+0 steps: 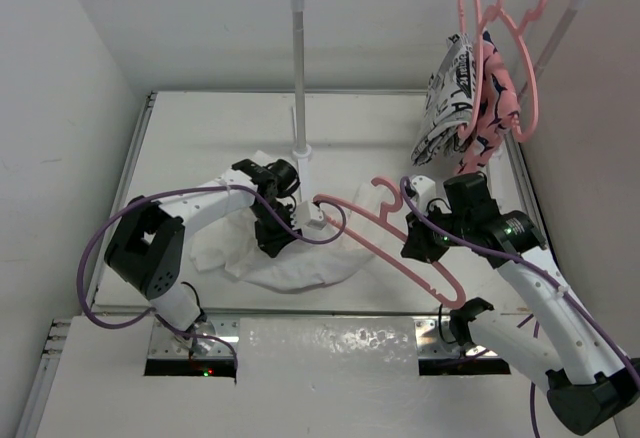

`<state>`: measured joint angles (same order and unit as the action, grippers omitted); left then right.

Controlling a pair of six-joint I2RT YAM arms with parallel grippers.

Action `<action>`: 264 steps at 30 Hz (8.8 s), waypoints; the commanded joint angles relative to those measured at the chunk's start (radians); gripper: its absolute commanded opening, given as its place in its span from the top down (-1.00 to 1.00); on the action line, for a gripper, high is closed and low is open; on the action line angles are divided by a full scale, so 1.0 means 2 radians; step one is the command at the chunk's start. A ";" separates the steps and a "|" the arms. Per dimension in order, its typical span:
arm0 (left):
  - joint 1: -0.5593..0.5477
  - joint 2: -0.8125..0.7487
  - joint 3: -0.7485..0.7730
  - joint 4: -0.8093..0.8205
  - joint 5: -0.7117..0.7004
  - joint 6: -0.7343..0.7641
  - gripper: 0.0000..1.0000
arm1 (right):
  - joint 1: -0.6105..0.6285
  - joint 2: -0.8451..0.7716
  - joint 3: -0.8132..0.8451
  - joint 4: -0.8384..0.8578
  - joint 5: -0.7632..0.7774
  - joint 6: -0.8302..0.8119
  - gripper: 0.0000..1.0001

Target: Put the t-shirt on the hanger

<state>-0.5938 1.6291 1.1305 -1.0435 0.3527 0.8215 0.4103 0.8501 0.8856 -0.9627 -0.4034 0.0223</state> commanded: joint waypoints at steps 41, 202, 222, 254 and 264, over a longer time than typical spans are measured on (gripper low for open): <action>0.022 -0.013 0.127 0.064 -0.025 -0.086 1.00 | 0.005 0.039 0.053 0.021 -0.122 -0.046 1.00; 0.232 -0.139 -0.001 0.201 0.338 -0.205 1.00 | 0.168 0.406 -0.028 0.556 0.383 0.512 1.00; 0.232 -0.165 -0.042 0.010 0.170 0.128 1.00 | 0.102 0.208 -0.194 0.542 0.373 0.428 1.00; 0.215 -0.178 -0.034 -0.086 0.146 0.249 1.00 | 0.032 0.212 -0.114 0.426 0.330 0.332 1.00; 0.213 -0.155 -0.073 0.003 0.047 0.148 1.00 | 0.030 0.199 -0.080 0.394 0.331 0.284 1.00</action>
<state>-0.1825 1.3014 1.0199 -1.0225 0.6434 1.1778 0.5186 1.2789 0.7021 -0.0856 0.0784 0.6960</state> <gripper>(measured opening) 0.084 0.009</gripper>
